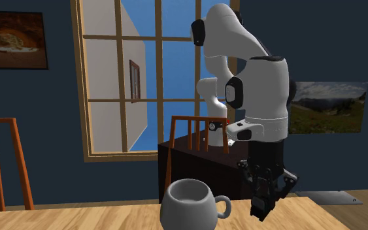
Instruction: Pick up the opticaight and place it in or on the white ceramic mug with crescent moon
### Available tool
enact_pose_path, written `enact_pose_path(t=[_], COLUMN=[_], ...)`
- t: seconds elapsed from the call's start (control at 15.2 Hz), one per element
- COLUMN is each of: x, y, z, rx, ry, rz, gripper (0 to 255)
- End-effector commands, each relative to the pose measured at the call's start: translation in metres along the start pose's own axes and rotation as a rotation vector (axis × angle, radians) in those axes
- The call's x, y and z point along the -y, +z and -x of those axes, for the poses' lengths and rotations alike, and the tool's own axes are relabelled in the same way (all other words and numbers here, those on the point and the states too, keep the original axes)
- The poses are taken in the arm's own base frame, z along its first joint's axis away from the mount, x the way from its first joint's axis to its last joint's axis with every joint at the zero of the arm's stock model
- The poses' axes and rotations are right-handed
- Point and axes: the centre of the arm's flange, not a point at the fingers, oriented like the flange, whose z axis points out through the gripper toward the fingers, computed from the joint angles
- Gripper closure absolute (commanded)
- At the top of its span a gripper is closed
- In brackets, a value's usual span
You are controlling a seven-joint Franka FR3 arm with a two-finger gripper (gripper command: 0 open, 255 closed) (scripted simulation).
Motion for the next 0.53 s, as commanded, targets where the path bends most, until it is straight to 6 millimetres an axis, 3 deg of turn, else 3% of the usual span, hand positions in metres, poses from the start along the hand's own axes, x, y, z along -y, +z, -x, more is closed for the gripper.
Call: enact_pose_path(t=[0.0, 0.46], x=[0.0, 0.001], y=[-0.011, -0.048], z=[0.001, 0.004], rx=[0.0, 0.0], ry=[0.0, 0.0], rz=[0.0, 0.0], gripper=[255, 255])
